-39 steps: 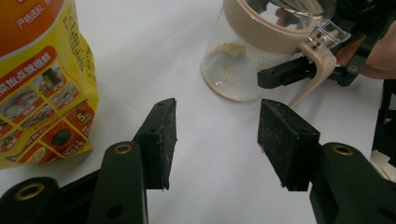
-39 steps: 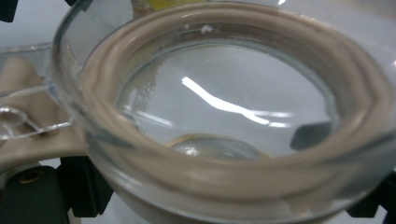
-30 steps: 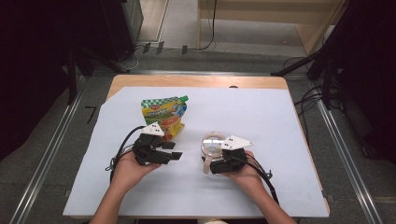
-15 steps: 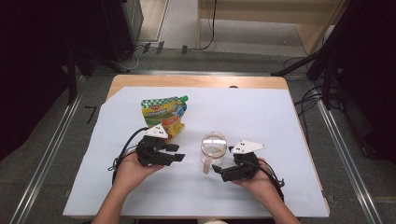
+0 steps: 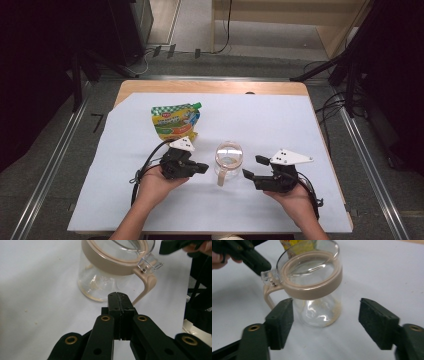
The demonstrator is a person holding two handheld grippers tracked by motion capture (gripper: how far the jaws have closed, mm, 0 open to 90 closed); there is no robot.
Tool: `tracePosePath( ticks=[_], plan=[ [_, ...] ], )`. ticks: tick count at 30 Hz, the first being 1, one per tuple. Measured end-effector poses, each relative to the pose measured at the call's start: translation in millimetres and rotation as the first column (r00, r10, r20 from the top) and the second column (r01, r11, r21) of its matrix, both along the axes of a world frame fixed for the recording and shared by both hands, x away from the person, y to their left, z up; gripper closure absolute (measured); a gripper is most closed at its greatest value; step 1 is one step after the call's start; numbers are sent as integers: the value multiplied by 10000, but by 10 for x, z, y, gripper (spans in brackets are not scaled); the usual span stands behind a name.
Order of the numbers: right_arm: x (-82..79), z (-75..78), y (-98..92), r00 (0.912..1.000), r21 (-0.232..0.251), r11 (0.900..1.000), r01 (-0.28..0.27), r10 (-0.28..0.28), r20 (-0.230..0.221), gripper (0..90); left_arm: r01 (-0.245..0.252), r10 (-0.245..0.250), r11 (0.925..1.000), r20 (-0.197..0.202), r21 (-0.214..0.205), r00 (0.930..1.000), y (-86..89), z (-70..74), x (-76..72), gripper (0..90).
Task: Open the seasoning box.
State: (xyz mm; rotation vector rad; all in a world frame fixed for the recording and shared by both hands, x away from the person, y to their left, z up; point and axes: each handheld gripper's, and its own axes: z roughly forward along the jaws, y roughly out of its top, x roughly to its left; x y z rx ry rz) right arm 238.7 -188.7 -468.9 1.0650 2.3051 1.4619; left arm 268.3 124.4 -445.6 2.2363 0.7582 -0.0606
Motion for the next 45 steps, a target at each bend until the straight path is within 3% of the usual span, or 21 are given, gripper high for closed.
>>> tracePosePath(
  ticks=[2,8,13,17,21,25,34,40,42,45],
  plan=[
    [2,2,-13,10000,10,10000,4,-4,31,404,-13,14,9999,-66,126,10000,-51,-30,1,900],
    [-13,22,-15,9999,-227,9997,45,-42,133,492,400,-401,9992,-74,-25,9992,-194,-51,-37,900],
    [-25,23,6,9999,-425,9991,59,-63,-81,561,526,-530,9980,89,357,9986,-300,-105,-62,900],
    [-36,22,20,9997,-523,9985,-127,117,-194,631,501,-507,9984,193,259,9985,-347,-114,-78,900],
    [-65,14,73,9993,-709,9970,-320,306,-199,634,483,-485,9988,129,124,9987,-368,-111,-85,900],
    [-107,37,74,9987,-522,9984,-212,188,-469,665,505,-509,9984,160,236,9986,-471,-124,-143,900],
    [-287,51,103,9980,-459,9986,-273,246,-578,729,836,-841,9962,-184,-241,9963,-623,-168,-190,900],
    [-389,68,184,9970,-492,9969,-620,596,-492,863,1014,-1023,9946,-445,-211,9938,-570,-158,-165,894],
    [-409,73,200,9968,-473,9965,-687,666,-438,900,933,-925,9955,-565,132,9941,-531,-148,-172,866],
    [-427,73,223,9965,-358,9966,-747,733,-397,900,919,-911,9957,-547,125,9943,-427,-120,-158,862]
  ],
)
